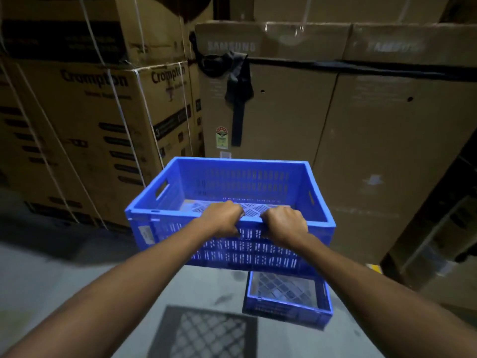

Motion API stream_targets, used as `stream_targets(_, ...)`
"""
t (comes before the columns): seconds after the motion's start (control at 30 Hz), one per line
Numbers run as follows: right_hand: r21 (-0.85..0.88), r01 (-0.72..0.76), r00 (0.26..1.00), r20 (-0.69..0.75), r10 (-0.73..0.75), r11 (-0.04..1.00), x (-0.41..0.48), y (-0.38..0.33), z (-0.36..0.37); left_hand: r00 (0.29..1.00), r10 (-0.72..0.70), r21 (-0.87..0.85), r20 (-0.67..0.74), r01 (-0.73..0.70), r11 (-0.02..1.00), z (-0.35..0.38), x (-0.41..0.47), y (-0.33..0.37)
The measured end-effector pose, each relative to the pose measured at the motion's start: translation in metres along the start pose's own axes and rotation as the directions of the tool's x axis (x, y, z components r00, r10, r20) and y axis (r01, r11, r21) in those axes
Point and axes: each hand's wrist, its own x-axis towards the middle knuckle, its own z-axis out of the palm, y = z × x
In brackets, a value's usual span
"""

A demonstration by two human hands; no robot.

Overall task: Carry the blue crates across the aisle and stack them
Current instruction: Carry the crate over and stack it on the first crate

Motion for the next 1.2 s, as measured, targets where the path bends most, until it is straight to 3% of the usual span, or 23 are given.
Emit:
stream_targets(0.27,0.060,-0.010,1.000,0.009,0.009,0.998,0.060,0.034,0.247,0.999,-0.044,0.088,0.017,0.042,0.995,0.233,0.104,-0.022)
stream_targets(0.53,0.097,0.028,1.000,0.000,-0.028,0.995,0.114,0.000,0.520,0.992,-0.115,0.104,0.060,0.109,0.989,0.488,0.152,-0.081)
stream_targets(0.7,0.110,0.028,1.000,0.003,-0.029,0.994,0.129,-0.023,0.650,0.989,-0.120,0.153,0.090,0.105,0.983,0.601,0.170,-0.111)
stream_targets(0.93,0.133,0.002,0.998,-0.056,0.006,0.991,0.135,-0.012,0.740,0.997,-0.069,0.222,0.029,0.061,0.973,0.689,0.201,-0.113)
stream_targets(1.07,0.120,-0.001,0.997,-0.079,0.011,0.993,0.143,0.006,0.752,0.997,-0.074,0.186,-0.024,0.077,0.979,0.711,0.223,-0.108)
stream_targets(1.2,0.110,-0.008,1.000,-0.007,0.009,0.994,0.148,0.029,0.743,0.999,-0.049,0.166,-0.014,0.051,0.985,0.714,0.243,-0.097)
